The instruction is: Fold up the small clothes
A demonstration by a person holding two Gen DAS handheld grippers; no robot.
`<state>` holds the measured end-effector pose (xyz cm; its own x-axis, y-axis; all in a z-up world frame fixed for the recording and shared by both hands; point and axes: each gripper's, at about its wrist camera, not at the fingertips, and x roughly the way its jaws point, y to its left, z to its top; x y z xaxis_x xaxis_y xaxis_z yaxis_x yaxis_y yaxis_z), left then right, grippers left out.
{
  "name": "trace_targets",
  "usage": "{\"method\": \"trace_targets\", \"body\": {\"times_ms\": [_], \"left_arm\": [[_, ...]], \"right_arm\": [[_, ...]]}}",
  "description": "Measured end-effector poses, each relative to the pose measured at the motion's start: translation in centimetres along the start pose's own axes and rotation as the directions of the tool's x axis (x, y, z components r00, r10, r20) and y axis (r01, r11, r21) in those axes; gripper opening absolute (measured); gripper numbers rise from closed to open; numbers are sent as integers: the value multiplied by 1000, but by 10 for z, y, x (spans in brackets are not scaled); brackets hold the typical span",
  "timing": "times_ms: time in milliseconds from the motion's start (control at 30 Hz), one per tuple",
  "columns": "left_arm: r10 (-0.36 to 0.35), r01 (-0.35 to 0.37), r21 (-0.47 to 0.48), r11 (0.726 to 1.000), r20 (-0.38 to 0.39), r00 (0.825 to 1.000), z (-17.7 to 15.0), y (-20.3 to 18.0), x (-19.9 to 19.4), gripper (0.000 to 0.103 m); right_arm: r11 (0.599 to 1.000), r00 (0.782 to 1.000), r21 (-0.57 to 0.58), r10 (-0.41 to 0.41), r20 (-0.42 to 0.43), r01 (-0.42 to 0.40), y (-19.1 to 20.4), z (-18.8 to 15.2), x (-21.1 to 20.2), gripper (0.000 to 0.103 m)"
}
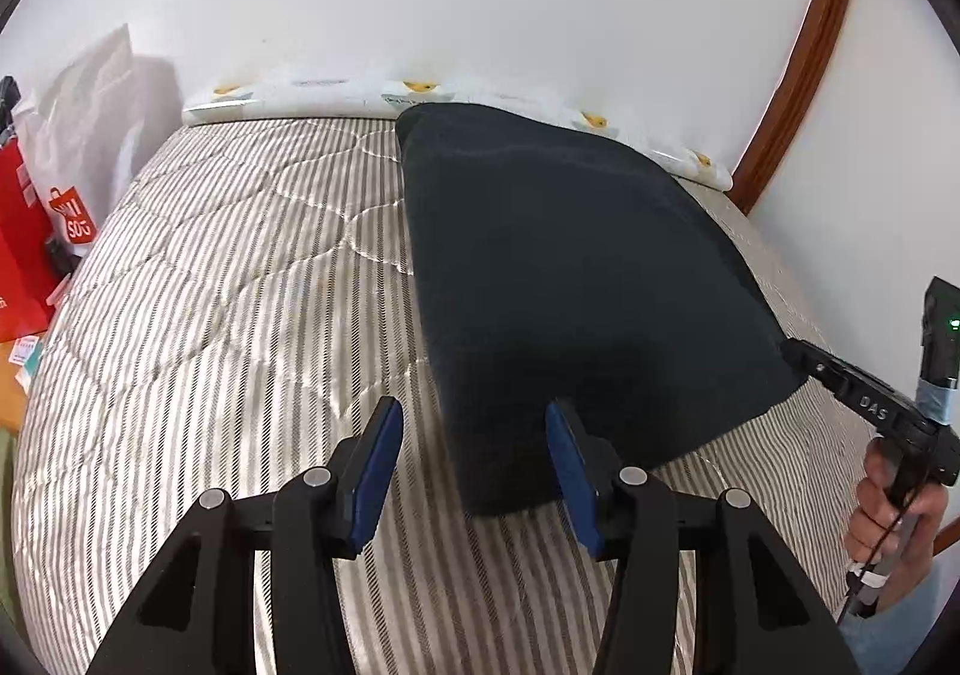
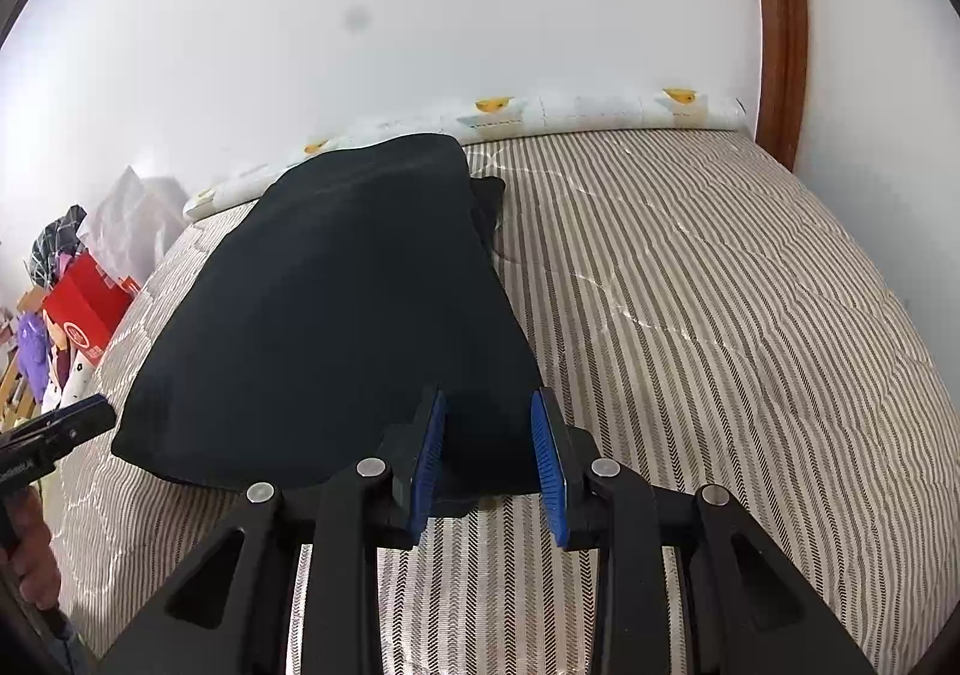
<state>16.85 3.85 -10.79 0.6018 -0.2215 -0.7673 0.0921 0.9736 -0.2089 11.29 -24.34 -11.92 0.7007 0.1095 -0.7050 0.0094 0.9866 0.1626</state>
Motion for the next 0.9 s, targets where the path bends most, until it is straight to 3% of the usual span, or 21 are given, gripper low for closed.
{"method": "trace_targets", "body": {"times_ms": [167,267,500,533,600,733,833,900], "left_arm": [[1,-1,-1,1000,-27,1000,-3,3,13,51],[-52,52,-23,998,-14,999,0,7,10,51],[-62,61,-32,998,-22,998,13,14,18,53],[-59,58,-28,998,-20,998,14,13,20,53],[-46,45,-21,999,-17,999,15,12,21,55],[-29,29,-20,999,-14,999,15,11,21,57],[-24,23,-31,999,-10,1000,13,11,19,57],[-26,25,-34,999,-16,1000,10,11,18,57]], "right_arm": [[1000,1000,-21,-9,0,8,-1,11,1,32],[1000,1000,-18,-8,-9,8,-3,21,10,35],[997,997,31,70,-43,-69,-3,43,44,36],[995,995,49,89,-54,-86,-3,45,49,34],[990,990,65,129,-59,-125,-3,48,53,4],[992,993,56,116,-34,-114,-4,45,48,4],[994,996,75,81,-48,-77,-4,38,42,9],[998,999,60,35,-12,-34,2,32,28,13]]}}
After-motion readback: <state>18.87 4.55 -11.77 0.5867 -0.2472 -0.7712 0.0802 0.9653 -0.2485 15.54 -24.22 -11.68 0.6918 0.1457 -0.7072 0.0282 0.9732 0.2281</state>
